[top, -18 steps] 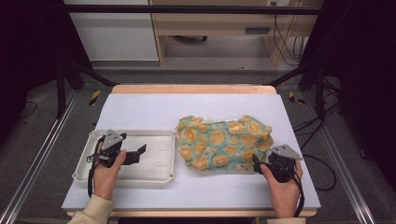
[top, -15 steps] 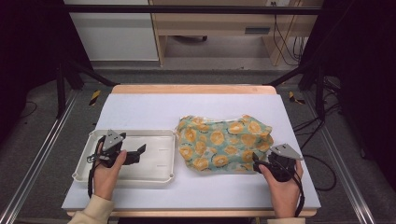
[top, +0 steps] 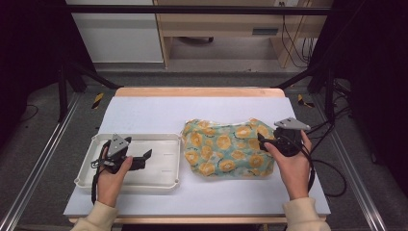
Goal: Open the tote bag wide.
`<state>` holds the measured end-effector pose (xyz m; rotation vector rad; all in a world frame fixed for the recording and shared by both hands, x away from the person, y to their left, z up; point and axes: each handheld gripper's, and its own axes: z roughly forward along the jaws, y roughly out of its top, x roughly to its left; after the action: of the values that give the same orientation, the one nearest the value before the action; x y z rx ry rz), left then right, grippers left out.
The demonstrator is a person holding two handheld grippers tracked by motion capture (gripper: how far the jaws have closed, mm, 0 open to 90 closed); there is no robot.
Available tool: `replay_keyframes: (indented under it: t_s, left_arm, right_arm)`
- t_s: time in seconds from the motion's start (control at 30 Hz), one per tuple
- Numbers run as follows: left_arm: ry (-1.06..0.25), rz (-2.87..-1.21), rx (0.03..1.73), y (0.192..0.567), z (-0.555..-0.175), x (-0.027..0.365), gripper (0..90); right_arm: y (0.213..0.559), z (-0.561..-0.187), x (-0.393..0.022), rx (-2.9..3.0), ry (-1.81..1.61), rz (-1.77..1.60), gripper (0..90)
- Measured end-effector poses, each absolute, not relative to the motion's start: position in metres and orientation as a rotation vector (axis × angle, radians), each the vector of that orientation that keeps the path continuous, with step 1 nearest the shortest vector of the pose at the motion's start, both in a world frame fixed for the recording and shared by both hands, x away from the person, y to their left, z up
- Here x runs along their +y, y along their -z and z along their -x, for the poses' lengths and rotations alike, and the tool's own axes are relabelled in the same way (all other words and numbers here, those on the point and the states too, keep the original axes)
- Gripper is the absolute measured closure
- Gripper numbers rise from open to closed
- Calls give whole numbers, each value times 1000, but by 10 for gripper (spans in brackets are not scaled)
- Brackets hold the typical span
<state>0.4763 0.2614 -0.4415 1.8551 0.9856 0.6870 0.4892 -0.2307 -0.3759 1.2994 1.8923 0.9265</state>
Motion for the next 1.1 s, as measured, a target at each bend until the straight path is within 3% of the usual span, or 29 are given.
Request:
replay_keyframes:
  t_s: [0.13, 0.37, 0.4, 0.53, 0.57, 0.7, 1.1]
  left_arm:
    - [-681, -1865, 974, 442, -477, 259, 73]
    - [-678, -1871, 955, 441, -476, 256, 74]
    - [-677, -1871, 955, 441, -476, 256, 75]
    - [-677, -1880, 948, 441, -475, 254, 75]
    - [-677, -1880, 948, 441, -475, 254, 75]
    - [-678, -1891, 935, 441, -474, 250, 75]
    - [-647, -1910, 858, 432, -466, 225, 101]
  right_arm:
    - [383, -511, -227, 1955, -912, -1308, 80]
    - [391, -535, -236, 1934, -1008, -1447, 128]
    - [393, -537, -235, 1942, -1007, -1442, 173]
    - [397, -537, -228, 2047, -959, -1413, 543]
    - [397, -537, -228, 2047, -959, -1413, 543]
    - [398, -511, -220, 2084, -1016, -1325, 828]
    - [430, -402, -222, 2013, -1224, -1159, 873]
